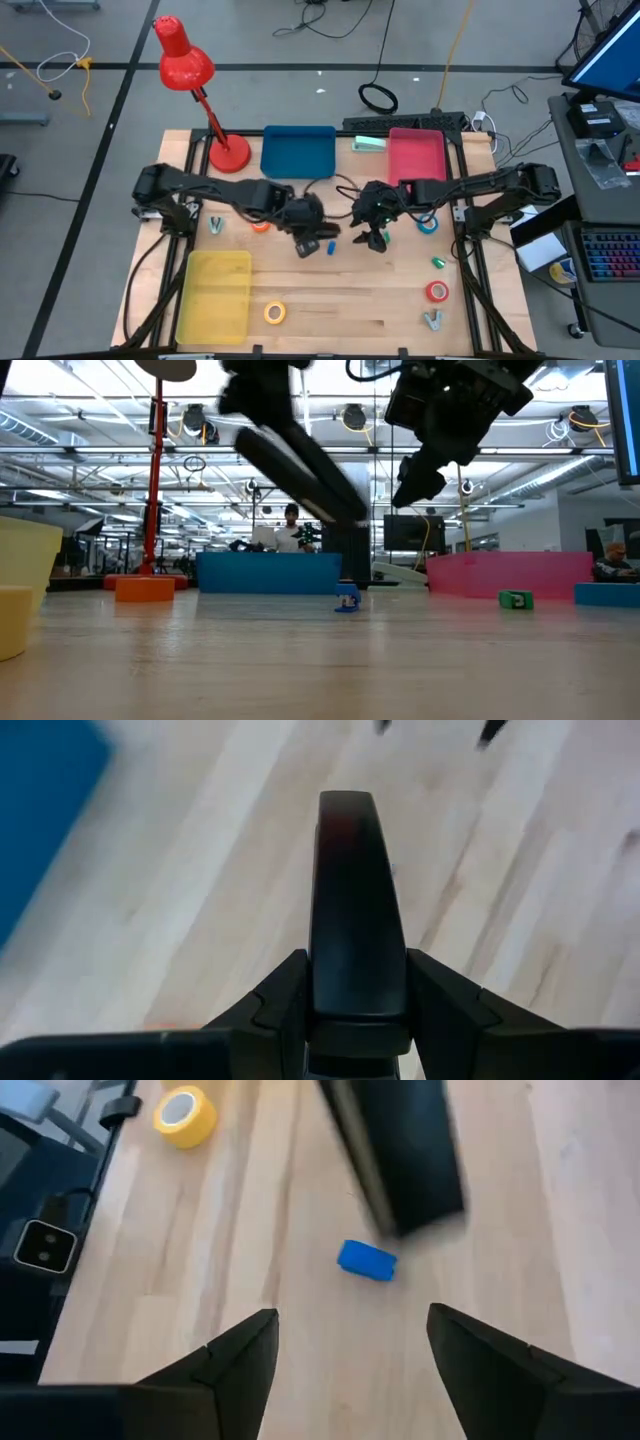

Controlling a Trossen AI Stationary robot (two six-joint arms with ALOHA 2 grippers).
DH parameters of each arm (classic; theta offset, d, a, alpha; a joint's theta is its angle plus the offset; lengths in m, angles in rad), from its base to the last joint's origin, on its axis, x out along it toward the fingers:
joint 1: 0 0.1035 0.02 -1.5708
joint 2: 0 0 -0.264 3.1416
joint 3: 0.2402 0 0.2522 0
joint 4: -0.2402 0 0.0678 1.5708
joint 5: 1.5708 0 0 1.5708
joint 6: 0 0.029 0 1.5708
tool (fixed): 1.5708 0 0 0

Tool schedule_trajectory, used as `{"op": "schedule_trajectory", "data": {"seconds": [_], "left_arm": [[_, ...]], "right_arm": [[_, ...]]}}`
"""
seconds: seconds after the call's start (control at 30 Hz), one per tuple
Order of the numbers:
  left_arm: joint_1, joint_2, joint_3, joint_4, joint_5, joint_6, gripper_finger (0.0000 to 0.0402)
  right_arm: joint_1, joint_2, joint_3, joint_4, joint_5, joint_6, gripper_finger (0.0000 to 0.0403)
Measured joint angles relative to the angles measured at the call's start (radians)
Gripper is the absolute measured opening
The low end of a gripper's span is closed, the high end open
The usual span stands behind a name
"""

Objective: Pick and place Stapler, Stapler remover, tape
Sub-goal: Put the black stapler into the yellow bin

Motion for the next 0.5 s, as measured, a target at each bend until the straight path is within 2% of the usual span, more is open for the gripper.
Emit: {"op": "schedule_trajectory", "data": {"seconds": [0.2,0.37,0.5], "left_arm": [[-0.135,-0.085,0.002,-0.178,-0.15,-0.323,0.0134],[-0.308,-0.109,0.001,-0.363,-0.213,-0.729,0.0134],[-0.471,-0.106,0.001,-0.452,-0.244,-1.084,0.0134]], "right_arm": [[-0.02,-0.003,0.0,-0.012,0.001,-0.015,0.0248],[-0.027,-0.007,0.0,-0.01,0.002,-0.029,0.0245],[-0.027,-0.007,0.0,-0.009,0.002,-0.03,0.0245]]}}
